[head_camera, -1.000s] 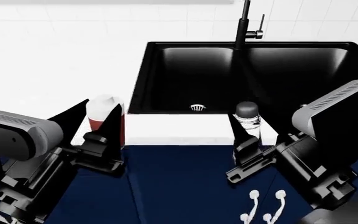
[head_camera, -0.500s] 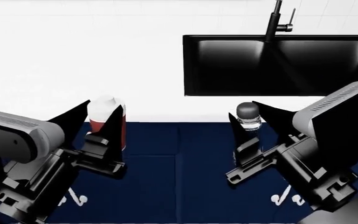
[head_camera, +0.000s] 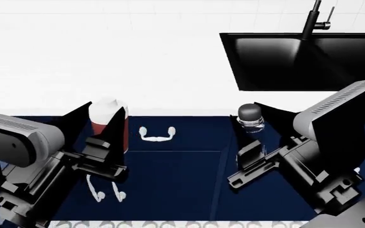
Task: Pick and place the shaker into the drawer. Then close the cabinet.
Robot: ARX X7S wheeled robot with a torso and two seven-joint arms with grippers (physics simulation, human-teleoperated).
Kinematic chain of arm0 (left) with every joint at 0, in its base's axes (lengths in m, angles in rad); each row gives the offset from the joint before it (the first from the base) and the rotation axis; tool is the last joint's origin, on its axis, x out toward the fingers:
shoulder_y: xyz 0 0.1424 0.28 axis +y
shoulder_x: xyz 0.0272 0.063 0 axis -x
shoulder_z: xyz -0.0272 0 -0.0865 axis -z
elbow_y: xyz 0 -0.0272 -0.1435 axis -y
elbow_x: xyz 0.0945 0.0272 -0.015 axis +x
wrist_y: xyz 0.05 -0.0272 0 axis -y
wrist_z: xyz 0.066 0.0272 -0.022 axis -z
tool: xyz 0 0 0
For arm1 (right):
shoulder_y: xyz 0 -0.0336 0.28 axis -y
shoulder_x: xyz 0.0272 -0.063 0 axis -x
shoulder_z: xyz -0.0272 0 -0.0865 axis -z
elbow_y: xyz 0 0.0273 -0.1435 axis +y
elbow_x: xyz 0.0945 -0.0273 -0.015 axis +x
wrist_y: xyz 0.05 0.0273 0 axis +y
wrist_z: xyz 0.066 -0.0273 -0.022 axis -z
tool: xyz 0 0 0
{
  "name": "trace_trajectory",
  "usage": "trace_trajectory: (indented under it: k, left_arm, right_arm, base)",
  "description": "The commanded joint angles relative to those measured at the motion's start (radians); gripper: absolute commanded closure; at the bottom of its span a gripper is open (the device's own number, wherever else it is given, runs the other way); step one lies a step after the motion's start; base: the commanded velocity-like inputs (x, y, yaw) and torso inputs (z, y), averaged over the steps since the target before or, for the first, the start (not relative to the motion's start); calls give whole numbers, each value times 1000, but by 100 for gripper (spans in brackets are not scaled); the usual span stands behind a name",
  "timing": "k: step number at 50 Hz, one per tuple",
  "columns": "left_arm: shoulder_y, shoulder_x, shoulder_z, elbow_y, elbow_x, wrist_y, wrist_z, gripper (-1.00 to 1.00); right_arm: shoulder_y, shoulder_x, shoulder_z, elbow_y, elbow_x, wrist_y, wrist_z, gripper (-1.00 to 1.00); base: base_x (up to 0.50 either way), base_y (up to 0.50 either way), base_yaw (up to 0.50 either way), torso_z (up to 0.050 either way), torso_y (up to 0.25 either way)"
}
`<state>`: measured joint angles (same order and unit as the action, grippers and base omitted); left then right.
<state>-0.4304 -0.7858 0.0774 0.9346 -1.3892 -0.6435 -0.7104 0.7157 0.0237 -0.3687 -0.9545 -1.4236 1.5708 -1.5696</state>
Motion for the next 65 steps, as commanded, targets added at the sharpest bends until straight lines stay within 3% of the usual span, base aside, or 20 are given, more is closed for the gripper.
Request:
trace_trajectory:
  k: [1, 65]
  left_arm:
    - [-2, -5, -5, 1, -14, 11, -6, 100]
    - [-2, -12, 9, 11, -9, 28, -13, 100]
  right_arm:
    - [6, 1, -13, 6, -10, 0, -1, 100]
    - [4, -11, -29, 15, -32, -1, -1, 100]
  base:
    - [-43, 500, 0, 0, 0]
    - [-22, 500, 0, 0, 0]
